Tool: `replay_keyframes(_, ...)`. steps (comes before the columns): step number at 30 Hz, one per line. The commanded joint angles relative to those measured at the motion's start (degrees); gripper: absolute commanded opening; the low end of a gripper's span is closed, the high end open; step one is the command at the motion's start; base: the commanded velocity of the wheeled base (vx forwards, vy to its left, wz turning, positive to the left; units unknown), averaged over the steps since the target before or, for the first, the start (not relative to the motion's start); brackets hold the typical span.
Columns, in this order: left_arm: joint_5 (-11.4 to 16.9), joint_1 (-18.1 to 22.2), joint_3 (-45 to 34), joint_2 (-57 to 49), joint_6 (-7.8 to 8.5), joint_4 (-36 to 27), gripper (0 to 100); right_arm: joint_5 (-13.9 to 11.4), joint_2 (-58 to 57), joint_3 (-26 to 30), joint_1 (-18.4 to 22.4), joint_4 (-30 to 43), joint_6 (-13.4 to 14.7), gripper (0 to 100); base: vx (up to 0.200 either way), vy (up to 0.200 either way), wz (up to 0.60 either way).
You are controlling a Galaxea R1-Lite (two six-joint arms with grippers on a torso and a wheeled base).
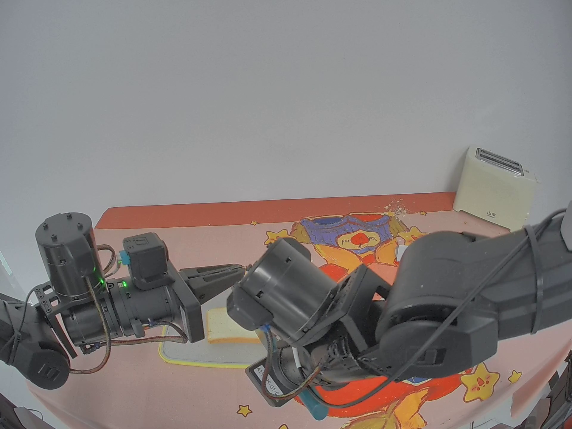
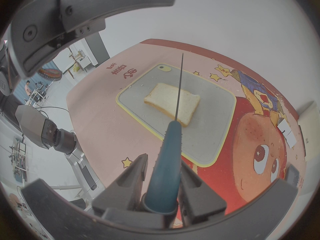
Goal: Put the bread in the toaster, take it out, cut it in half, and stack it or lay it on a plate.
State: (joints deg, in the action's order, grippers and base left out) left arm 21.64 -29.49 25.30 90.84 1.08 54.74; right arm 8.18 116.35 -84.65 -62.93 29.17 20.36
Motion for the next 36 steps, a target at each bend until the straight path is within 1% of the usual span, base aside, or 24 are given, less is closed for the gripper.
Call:
replay_keyframes(1,-0.02,-0.04,-0.33,3.9,-0.03,0.99,0,-0.01,1.87,-1.48,0.0,0.1,0.03,0,0.0,0.0,0.0)
replay_keyframes(10,-0.02,-0.39,-1.74,4.17,0.15,0.99,0,-0.01,4.5,-2.71,-0.53,0.1,0.12,0,0.0,0.0,0.0)
replay_keyframes(14,-0.11,-0.92,-2.36,6.27,0.23,1.51,0,-0.09,4.68,-2.71,-0.27,0.1,0.21,0,0.0,0.0,0.0)
replay_keyframes(15,-0.11,-0.92,-2.53,6.8,0.32,2.04,0,-0.09,4.68,-2.71,-0.18,0.1,0.21,0,0.0,0.0,0.0)
replay_keyframes(20,-0.11,-2.24,-3.67,11.55,0.15,8.81,0,-0.09,5.03,-2.71,0.09,0.1,0.21,0,0.0,0.0,0.0)
replay_keyframes(22,-0.11,-2.33,-4.03,11.99,-0.03,10.22,0,-0.09,4.94,-2.71,0.0,0.1,0.21,0,0.0,0.0,0.0)
replay_keyframes(36,-0.11,-2.5,-6.57,11.55,-0.03,10.39,0,-0.09,5.56,-2.54,0.0,0.1,0.38,0,0.0,0.0,0.0)
